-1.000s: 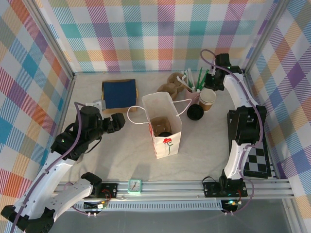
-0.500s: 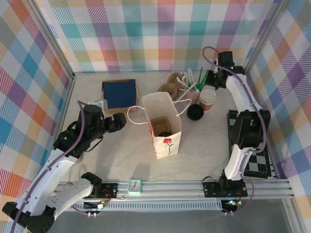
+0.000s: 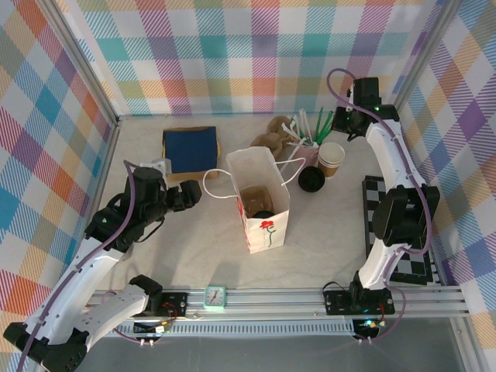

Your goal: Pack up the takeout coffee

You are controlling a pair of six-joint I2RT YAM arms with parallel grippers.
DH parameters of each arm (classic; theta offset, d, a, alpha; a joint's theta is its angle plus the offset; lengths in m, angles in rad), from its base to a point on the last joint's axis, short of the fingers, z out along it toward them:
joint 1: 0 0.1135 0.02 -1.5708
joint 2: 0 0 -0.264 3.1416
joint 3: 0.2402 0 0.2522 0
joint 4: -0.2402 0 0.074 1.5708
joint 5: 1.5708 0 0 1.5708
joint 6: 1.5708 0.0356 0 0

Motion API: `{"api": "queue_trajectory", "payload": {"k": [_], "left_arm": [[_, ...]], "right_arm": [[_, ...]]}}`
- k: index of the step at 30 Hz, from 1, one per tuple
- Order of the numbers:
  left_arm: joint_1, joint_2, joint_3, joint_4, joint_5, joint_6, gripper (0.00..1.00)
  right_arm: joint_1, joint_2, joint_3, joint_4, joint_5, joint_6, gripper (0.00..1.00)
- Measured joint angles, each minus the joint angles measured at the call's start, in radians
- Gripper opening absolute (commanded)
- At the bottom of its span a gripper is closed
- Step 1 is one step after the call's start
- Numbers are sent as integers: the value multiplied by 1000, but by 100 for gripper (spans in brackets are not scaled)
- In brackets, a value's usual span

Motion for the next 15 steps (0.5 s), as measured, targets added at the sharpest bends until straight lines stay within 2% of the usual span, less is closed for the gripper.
{"api": "queue_trajectory", "payload": {"k": [15], "left_arm": [[0, 0, 21, 0, 0, 0, 83]], "right_arm": [[14, 0, -3, 8, 18, -18, 1]]}}
